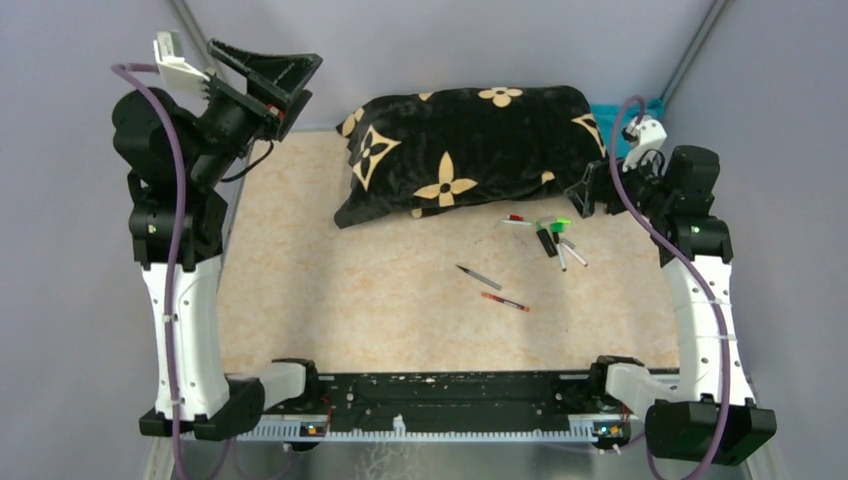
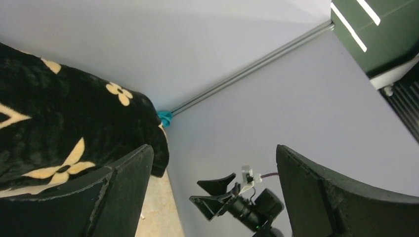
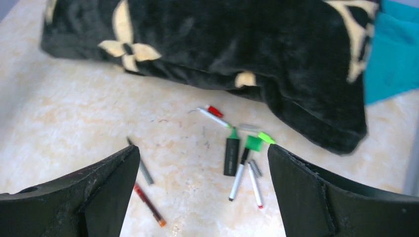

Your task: Insert the pens into the pen caps

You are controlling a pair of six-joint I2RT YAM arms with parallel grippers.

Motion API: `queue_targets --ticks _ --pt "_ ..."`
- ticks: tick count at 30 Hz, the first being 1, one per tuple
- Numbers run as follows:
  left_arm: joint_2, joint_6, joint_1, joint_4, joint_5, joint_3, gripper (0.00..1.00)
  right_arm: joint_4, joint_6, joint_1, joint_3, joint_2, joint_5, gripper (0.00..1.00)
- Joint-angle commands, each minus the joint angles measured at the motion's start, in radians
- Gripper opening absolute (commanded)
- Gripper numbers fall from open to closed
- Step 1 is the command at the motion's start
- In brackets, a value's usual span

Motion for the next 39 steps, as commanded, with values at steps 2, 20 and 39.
queue_targets --ticks 2,20,39 --pt "-0.160 0.079 -0.001 0.229 0.151 -0.331 0.98 -0.085 -0.215 0.013 -0.047 -0.045 -0.318 0.99" --pt "-0.559 0.327 -0.001 0.286 0.168 -1.156 0.99 -0.077 -0.543 0.061 -0.344 -0.099 -0.276 0.98" --pt "-0.522 0.192 -0.001 0.390 0.109 -1.305 0.98 0.118 -0.169 0.170 -0.212 0.372 0.218 0.36"
